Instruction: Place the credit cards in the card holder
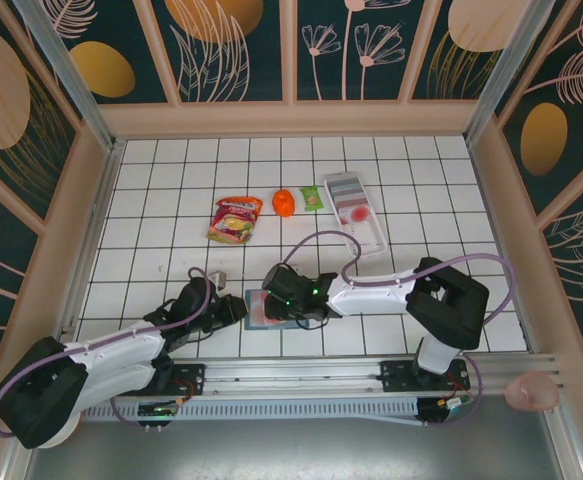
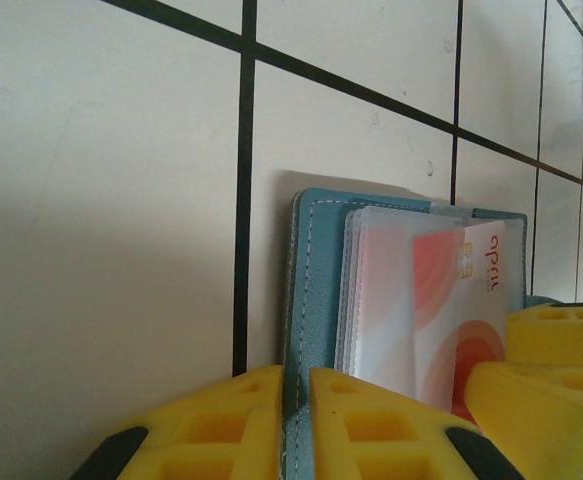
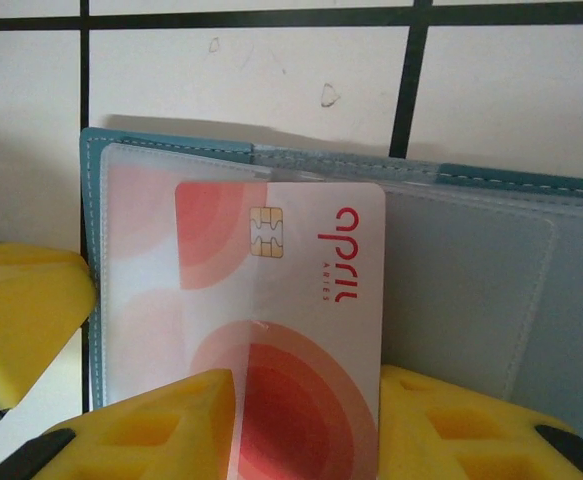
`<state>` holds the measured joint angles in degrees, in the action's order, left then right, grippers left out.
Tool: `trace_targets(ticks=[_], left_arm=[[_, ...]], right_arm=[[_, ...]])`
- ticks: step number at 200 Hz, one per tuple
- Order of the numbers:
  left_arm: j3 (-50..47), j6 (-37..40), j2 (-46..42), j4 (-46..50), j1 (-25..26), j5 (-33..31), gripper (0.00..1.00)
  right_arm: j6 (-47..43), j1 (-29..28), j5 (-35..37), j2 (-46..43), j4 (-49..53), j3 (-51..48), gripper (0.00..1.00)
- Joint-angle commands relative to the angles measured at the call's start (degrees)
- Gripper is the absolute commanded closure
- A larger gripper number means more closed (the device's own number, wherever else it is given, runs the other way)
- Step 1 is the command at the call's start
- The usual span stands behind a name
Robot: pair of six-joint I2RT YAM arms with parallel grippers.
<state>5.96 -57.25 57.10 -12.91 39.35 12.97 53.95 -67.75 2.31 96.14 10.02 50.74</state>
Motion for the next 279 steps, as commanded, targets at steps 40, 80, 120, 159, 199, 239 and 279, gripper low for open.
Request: trace_targets(ticks=[40, 80, 120, 159, 199, 239, 279], left_arm=[[-1.04, 0.5, 0.55, -0.8, 0.89, 1.63, 0.84], [-1.09, 0.59, 0.55, -0.78, 0.89, 1.44, 0.84], [-0.94, 0.83, 0.82, -0.63, 0.88, 1.46, 0.84], [-1.13, 0.78, 0.79, -0.67, 0.84, 1.38, 0.84], [-1.04, 0.83, 1.25, -0.94, 0.82, 1.49, 0.84], [-1.22, 0.83, 1.1, -0.98, 0.88, 1.63, 0.84], [-1.56, 0.74, 0.82, -0.97, 0.83, 1.44, 0.84]], right_arm=[[0.12, -0.9, 2.75, -0.1, 3.61, 2.33, 0.57], [-0.52, -0.83, 5.34, -0.74, 7.95, 3.32, 0.56], [-0.47, -0.83, 4.96, -1.11, 8.03, 2.9, 0.56], [-0.28, -1.24, 3.76, -0.8, 6.86, 2.75, 0.57], [-0.33, -1.52, 3.36, -0.48, 6.44, 3.04, 0.59], [-0.6, -1.7, 2.79, 0.39, 6.31, 3.55, 0.6], [-0.59, -2.04, 2.29, 1.31, 5.83, 4.17, 0.61]])
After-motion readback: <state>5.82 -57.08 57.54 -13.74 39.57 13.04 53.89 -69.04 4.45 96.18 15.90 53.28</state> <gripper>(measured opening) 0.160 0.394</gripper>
